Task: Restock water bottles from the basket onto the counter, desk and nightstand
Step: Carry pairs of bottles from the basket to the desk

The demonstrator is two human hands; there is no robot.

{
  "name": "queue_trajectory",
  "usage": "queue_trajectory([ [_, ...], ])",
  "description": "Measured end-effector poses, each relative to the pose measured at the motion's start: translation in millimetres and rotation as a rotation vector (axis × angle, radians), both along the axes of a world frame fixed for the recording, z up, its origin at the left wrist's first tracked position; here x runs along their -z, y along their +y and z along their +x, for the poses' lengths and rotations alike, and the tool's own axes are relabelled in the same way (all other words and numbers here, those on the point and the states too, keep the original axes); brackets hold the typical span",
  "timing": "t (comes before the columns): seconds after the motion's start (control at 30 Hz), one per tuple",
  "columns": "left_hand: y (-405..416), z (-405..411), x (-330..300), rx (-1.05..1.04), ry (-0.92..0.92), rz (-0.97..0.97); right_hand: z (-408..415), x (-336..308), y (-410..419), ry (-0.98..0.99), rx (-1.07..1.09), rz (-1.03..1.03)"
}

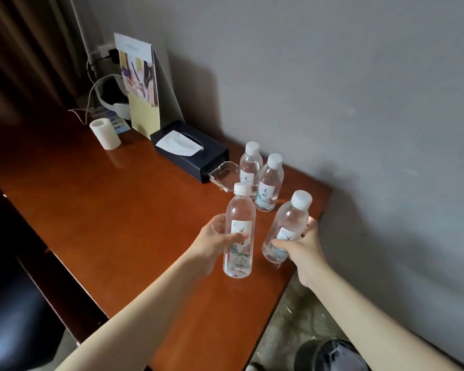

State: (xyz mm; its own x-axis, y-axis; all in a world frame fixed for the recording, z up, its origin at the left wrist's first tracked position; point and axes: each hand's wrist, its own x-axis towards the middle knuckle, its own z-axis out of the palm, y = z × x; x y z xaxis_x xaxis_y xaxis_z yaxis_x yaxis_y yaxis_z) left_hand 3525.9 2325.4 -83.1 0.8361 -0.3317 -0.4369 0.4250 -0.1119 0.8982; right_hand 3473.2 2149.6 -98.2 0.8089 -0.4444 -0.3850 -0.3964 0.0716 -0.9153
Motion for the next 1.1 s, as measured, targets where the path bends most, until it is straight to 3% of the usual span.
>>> queue_trajectory([
  [0.43,25,60,17,0.212,0.012,0.012,60,16,-7,0.001,0.293,-0.141],
  [1.1,24,57,21,0.194,0.023,-0.020,82,25,-16,-0.013,0.271,-0.264],
])
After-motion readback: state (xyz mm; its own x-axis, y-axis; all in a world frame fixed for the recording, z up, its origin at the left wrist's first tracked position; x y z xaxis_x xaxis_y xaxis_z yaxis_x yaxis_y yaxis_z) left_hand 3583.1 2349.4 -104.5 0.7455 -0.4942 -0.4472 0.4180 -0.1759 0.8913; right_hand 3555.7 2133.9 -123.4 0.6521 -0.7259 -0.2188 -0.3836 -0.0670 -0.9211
